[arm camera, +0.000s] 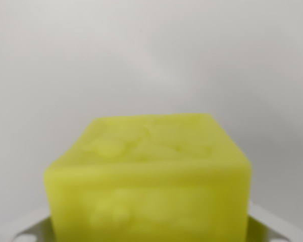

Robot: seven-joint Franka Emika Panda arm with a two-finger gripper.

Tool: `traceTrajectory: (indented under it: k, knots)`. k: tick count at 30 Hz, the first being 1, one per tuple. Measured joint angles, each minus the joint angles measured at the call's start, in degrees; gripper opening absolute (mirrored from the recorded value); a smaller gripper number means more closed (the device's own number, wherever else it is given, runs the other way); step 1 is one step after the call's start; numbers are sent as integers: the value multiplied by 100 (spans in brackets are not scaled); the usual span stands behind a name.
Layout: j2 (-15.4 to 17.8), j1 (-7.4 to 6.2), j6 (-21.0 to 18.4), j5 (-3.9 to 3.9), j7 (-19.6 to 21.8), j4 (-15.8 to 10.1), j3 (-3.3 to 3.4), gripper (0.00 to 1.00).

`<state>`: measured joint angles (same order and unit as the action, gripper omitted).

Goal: Pick yellow cube

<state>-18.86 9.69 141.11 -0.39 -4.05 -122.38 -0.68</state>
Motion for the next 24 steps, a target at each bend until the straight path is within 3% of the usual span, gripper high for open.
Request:
traceTrajectory:
  k: [24]
  knots:
    - [610,-1,-760,14,-10,148,0,0]
